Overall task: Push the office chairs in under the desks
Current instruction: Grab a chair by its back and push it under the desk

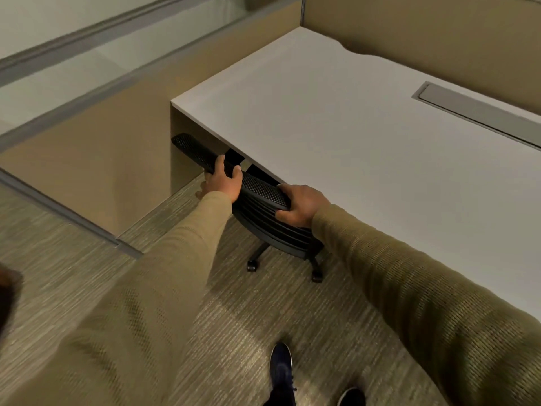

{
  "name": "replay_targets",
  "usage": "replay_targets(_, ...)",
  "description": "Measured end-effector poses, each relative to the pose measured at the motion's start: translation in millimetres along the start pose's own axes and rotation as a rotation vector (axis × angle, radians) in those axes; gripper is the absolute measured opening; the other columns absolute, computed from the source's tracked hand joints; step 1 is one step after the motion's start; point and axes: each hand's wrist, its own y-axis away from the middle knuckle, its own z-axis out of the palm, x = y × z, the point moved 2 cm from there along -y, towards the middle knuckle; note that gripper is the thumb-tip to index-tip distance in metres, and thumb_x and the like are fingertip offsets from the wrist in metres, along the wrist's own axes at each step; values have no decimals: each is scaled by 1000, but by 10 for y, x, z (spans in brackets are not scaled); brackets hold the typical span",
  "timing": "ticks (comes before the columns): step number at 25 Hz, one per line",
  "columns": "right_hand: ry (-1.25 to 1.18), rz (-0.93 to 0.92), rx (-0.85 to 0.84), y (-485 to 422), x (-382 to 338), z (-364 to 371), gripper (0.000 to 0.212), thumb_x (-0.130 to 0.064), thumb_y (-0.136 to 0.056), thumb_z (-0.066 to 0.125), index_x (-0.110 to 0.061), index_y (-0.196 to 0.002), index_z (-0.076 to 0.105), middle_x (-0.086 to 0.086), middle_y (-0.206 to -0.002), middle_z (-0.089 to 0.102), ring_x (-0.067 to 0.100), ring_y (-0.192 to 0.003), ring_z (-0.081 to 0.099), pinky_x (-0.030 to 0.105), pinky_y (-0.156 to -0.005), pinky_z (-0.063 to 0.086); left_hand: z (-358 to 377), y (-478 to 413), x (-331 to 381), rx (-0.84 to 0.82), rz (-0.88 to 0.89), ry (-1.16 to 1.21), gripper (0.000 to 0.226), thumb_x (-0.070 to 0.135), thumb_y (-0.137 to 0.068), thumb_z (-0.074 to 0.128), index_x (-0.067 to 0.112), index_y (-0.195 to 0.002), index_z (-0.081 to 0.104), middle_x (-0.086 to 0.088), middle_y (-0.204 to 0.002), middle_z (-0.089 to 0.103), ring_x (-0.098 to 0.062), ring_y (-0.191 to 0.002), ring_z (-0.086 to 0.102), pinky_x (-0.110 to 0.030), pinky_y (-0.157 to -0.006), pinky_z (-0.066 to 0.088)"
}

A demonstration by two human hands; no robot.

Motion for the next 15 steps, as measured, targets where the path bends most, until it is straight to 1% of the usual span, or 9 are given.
replay_targets(3,53,16,52,55,6,40,59,-44,-85,65,-21,-136,48,6,-116,66,25,-96,63,30,-78,50,4,109,37,-7,-10,5,67,67,-95,31,46,-155,7,-19,-158,29,-43,-139,35,-61,-115,23)
replay_targets(8,87,80,187,387,168,157,66,-47,-85,62,-20,-143,41,9,-123,62,29,-105,60,39,-86,52,163,585,104,7,70,-66,72,67,-97,27,41,-157,-5,-17,-163,23,-41,-143,31,-60,-118,15)
replay_targets(10,73,105,214,566,253,199,74,-45,-87,63,-16,-148,33,12,-133,56,32,-114,57,42,-93,50,263,796,111,-8,106,-61,75,70,-96,26,42,-155,-11,-16,-165,17,-40,-146,28,-60,-119,13)
replay_targets(12,71,137,225,778,326,251,86,-45,-88,64,-13,-154,19,14,-146,46,33,-125,51,43,-102,46,365,1042,109,-7,138,-65,78,71,-96,25,41,-153,-17,-14,-166,11,-40,-148,24,-61,-119,11)
replay_targets(14,49,170,246,1016,411,352,96,-46,-88,66,-13,-157,8,13,-154,37,31,-134,44,44,-109,41,491,1332,43,14,160,-104,82,71,-95,27,39,-153,-20,-14,-167,9,-39,-149,22,-62,-120,11)
replay_targets(15,43,175,253,1159,449,424,99,-47,-87,67,-14,-157,5,13,-156,35,31,-137,42,45,-112,40,572,1509,-34,24,159,-142,83,71,-95,28,37,-154,-20,-14,-167,7,-38,-149,20,-61,-120,11)
